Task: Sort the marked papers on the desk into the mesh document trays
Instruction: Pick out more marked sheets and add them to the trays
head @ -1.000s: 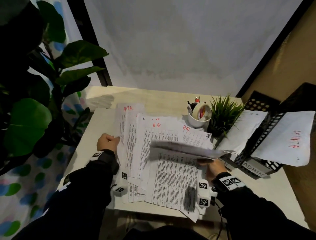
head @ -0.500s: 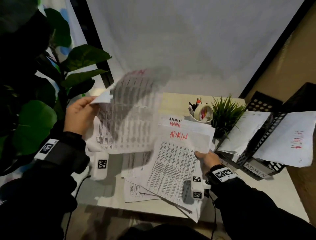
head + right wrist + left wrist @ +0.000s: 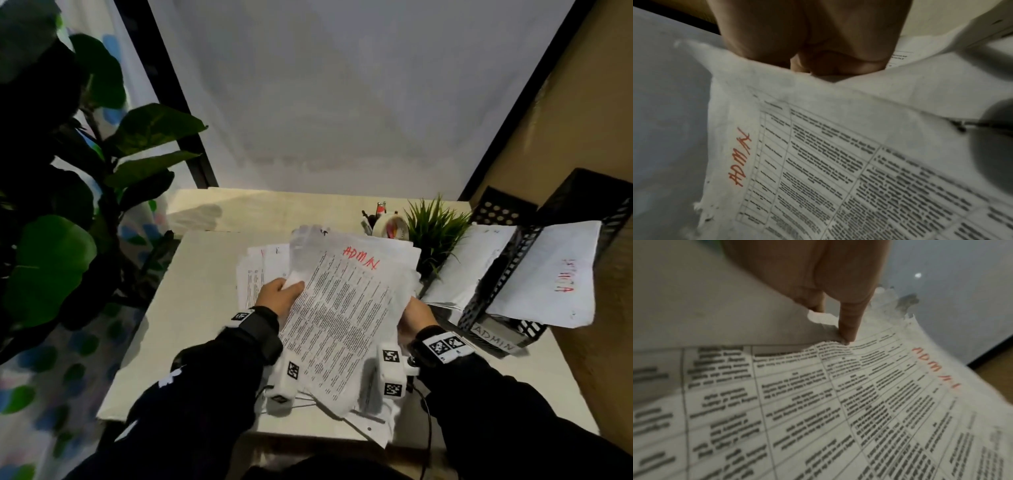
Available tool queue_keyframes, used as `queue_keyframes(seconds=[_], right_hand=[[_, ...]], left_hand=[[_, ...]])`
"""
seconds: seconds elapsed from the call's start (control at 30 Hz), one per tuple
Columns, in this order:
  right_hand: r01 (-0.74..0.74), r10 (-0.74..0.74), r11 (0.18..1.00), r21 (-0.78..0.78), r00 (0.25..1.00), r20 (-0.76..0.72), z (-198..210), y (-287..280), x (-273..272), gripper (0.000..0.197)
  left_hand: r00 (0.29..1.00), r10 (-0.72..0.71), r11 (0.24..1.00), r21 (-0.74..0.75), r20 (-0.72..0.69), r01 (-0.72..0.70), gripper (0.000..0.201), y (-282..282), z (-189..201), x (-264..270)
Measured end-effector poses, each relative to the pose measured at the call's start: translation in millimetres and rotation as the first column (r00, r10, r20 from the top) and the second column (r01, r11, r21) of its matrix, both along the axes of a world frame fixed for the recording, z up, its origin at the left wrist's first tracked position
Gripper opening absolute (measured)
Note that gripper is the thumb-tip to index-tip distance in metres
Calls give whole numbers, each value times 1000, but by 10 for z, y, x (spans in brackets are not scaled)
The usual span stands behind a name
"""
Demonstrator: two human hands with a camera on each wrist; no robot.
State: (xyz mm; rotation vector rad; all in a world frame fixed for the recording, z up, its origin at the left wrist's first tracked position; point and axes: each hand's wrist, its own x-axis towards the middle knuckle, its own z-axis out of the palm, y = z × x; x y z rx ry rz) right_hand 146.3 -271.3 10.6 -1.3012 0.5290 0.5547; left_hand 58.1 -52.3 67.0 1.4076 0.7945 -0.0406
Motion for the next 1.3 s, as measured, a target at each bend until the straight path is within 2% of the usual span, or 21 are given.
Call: queue_keyframes(seconds=[0.03,0.07,0.13,0.17,0.2,0.3,0.33,0.4,0.5,0.6,0.73,0.8,0.97,1.03,1.13,1.17,1.23,1.3], right_hand=[[-30,29,996,84,1000,11,65,26,-46,23],[-78,74,990,117,996,40,162,45,-88,27],[-119,99,947,299,992,81,389,33,-173,52],[-136,99,920,367,988,118,545,56,-207,57],[-195,118,913,357,967,226,670,70,-237,55],[-198,136,977,82,869,475,923,121,-255,42],[-205,147,978,50,832,535,963,107,-252,47],[-267,193,963,31,768,610,1084,67,-336,71],[-354,309,934,-50,726,614,1056,11,-599,108],[-414,460,887,-205,757,464,739,15,-839,127],[-455,556,830,-324,728,402,424,5,-941,123],[-456,554,832,-316,709,436,488,10,-878,119],[-422,589,808,-411,599,543,801,65,-706,128],[-396,580,814,-426,590,561,890,89,-643,130],[-372,532,847,-381,607,591,950,63,-569,134],[-380,538,843,-380,602,591,947,46,-563,135],[-414,573,820,-396,584,576,938,12,-596,135],[-438,592,805,-400,558,581,944,9,-646,126]], left_hand=[[999,37,999,-8,10,-37,24,-13,-7,29],[998,52,999,13,22,-53,21,-47,33,52],[992,114,988,99,56,-119,28,-99,116,104],[987,143,979,135,77,-152,33,-106,146,139],[979,163,973,143,122,-179,35,-111,194,162],[932,238,965,42,275,-259,24,-129,353,199],[914,257,962,6,313,-272,28,-127,397,195],[880,253,965,-44,402,-257,33,-101,476,134],[890,239,968,-26,389,-249,32,-62,347,-19],[950,203,978,-4,238,-208,32,-127,30,-206],[974,144,986,62,175,-157,12,-195,-112,-282],[967,149,983,73,206,-167,15,-147,-21,-220],[949,147,985,50,280,-168,22,34,254,14],[932,156,986,11,329,-169,20,82,342,75],[932,174,966,129,317,-224,29,165,417,117],[936,164,958,177,313,-227,26,210,416,133],[939,157,960,174,306,-217,19,270,438,161],[945,150,954,208,292,-216,17,282,463,196]])
